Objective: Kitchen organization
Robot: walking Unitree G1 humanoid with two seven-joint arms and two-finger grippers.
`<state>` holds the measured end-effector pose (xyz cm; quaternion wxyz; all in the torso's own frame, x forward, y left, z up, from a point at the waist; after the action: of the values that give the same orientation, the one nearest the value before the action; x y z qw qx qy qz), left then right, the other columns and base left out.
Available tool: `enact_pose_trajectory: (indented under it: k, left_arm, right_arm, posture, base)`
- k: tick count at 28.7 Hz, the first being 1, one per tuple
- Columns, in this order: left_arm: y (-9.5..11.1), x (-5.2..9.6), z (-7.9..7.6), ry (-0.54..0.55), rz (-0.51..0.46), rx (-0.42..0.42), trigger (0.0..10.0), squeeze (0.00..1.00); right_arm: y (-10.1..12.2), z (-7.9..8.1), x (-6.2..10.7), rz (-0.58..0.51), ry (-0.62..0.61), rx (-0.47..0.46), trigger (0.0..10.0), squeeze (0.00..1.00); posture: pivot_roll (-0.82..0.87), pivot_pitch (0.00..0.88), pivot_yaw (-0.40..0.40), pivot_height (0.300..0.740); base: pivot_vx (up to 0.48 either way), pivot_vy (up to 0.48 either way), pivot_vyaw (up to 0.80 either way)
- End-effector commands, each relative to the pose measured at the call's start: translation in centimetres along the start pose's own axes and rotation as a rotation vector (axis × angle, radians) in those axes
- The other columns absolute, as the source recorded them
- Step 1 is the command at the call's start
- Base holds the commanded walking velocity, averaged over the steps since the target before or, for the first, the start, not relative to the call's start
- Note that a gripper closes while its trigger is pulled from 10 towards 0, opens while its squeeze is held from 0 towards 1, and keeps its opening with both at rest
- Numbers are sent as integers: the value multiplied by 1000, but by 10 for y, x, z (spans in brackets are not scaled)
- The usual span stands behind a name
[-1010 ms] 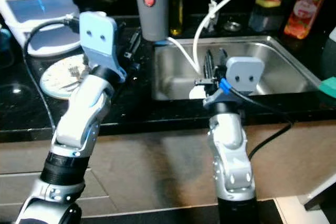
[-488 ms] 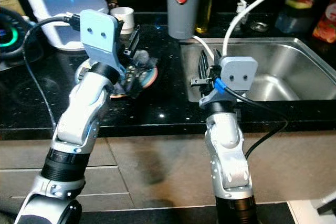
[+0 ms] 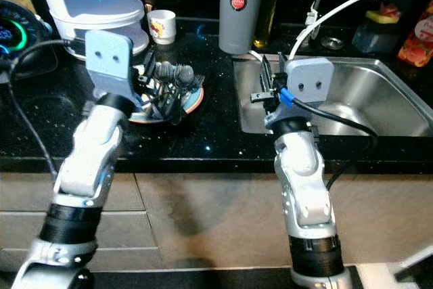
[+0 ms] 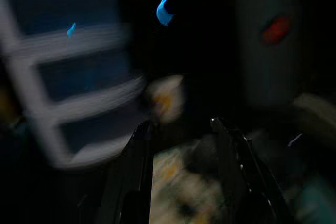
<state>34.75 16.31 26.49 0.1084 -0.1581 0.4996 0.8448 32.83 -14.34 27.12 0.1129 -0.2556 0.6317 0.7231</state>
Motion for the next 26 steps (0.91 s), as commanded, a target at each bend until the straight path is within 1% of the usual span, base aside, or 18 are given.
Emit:
enact_pose_trajectory:
  k: [1, 2, 3, 4, 5, 7, 8, 10, 11, 12, 15, 16, 17, 18, 19, 22, 23, 26]
  left_arm:
    - [-19, 1, 12, -2, 102, -20, 10000, 0]
    - [-19, 1, 12, -2, 102, -20, 10000, 0]
    - [-26, 1, 17, -30, 141, -25, 10000, 0]
    - [-34, -1, 30, -101, 185, -43, 10000, 0]
    - [-36, -2, 35, -143, 213, -41, 10000, 0]
    - [-38, -3, 42, -192, 246, -34, 10000, 0]
    - [-35, -6, 53, -205, 250, -14, 10000, 0]
    - [-28, -10, 71, -216, 249, 34, 10000, 0]
    - [-27, -13, 77, -211, 265, 62, 10000, 0]
    - [-28, -16, 78, -214, 305, 121, 10000, 0]
    - [-26, -24, 75, -249, 349, 234, 10000, 0]
    - [-23, -30, 72, -257, 342, 261, 10000, 0]
    - [-23, -30, 72, -257, 342, 261, 10000, 0]
    - [-24, -42, 64, -250, 360, 297, 10000, 0]
    - [-25, -45, 61, -248, 373, 302, 10000, 0]
    - [-33, -48, 44, -269, 401, 255, 10000, 0]
    - [-36, -50, 35, -268, 415, 264, 10000, 0]
    - [-40, -53, 15, -251, 463, 365, 10000, 0]
  right_arm:
    - [1, -23, 0, 7, -57, 28, 10000, 0]
    - [1, -23, 0, 7, -57, 28, 10000, 0]
    - [0, -35, 1, 25, -81, 54, 10000, 0]
    - [-7, -57, 4, 108, -129, 129, 10000, 0]
    - [-10, -64, 7, 134, -146, 142, 10000, 0]
    - [-14, -72, 11, 167, -174, 129, 10000, 0]
    - [-17, -77, 15, 185, -206, 117, 10000, 0]
    - [-21, -84, 21, 209, -247, 86, 10000, 0]
    - [-22, -86, 22, 213, -257, 77, 10000, 0]
    - [-22, -88, 23, 220, -259, 85, 10000, 0]
    - [-24, -92, 22, 247, -262, 121, 10000, 0]
    - [-23, -95, 21, 249, -264, 135, 10000, 0]
    - [-23, -95, 21, 249, -264, 135, 10000, 0]
    - [-19, -100, 17, 243, -280, 146, 10000, 0]
    - [-17, -101, 16, 241, -287, 148, 10000, 0]
    - [-12, -103, 11, 221, -297, 144, 10000, 0]
    - [-10, -104, 9, 210, -302, 146, 10000, 0]
    - [-8, -104, 8, 196, -319, 150, 10000, 0]
  posture:
    - [95, 25, -130, 740]
    - [95, 25, -130, 740]
    - [95, 28, -118, 740]
    - [91, 29, -97, 740]
    - [91, 29, -97, 740]
    - [100, 29, -68, 740]
    - [100, 29, -57, 740]
    - [105, 20, -31, 740]
    - [105, 20, -31, 740]
    - [104, 19, -27, 740]
    - [107, 13, -28, 740]
    - [109, 7, -33, 740]
    - [109, 7, -33, 740]
    - [111, 0, -38, 740]
    - [111, 0, -38, 740]
    - [109, 0, -38, 740]
    - [109, 0, -38, 740]
    - [111, 0, -53, 740]
  base:
    - [0, 0, 0]
    - [0, 0, 0]
    - [0, 0, 0]
    - [0, 0, 0]
    - [0, 0, 0]
    - [0, 0, 0]
    - [0, 0, 0]
    - [0, 0, 0]
    - [0, 0, 0]
    - [0, 0, 0]
    - [0, 0, 0]
    - [0, 0, 0]
    - [0, 0, 0]
    - [0, 0, 0]
    - [0, 0, 0]
    - [0, 0, 0]
    - [0, 0, 0]
    - [0, 0, 0]
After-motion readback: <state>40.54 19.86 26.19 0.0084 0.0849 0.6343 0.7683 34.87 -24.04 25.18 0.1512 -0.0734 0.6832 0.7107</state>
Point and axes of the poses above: a point about 5 cm out from each wrist's last joint towards the gripper, its own x axis pointing back from the gripper into the wrist, its own y axis along the axis of the wrist's last joint, z = x × y, the point moved 2 cm from there along -x, pointing out of the wrist towards the gripper, and after that the axes turned 13 degrees about -x, right-handed, at the moved point
